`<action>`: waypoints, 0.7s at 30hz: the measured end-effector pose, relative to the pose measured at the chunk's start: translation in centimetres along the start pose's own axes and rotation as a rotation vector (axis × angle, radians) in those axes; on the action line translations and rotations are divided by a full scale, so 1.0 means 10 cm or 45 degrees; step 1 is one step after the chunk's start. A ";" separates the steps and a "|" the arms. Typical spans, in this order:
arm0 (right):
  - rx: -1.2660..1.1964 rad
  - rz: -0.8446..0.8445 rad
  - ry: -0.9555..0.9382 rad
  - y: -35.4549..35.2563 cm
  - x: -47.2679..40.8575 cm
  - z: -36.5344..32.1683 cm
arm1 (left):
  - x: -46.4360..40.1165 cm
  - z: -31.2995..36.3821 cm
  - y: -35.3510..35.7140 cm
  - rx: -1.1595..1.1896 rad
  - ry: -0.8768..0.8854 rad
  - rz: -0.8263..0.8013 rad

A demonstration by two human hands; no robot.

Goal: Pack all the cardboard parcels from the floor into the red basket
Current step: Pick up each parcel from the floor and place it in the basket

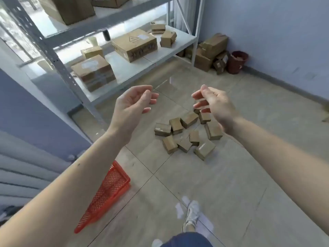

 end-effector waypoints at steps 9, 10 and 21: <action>0.187 0.006 0.192 -1.06 -0.77 0.82 | -1.05 -0.13 1.16 -0.035 -0.092 -0.087; 0.195 0.001 0.215 -1.14 -0.86 0.93 | -1.16 -0.17 1.28 -0.041 -0.110 -0.092; 0.198 0.025 0.409 -1.69 -1.89 2.13 | -2.44 -0.93 2.26 -0.084 -0.333 -0.153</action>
Point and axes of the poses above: each hand's wrist, its own x-axis away from the middle knuckle, its own y-axis out of the palm, z = x × y, the point moved 9 cm from there along -x, towards the middle knuckle, and after that the axes turned 10 degrees about -y, right-handed, at the moved point
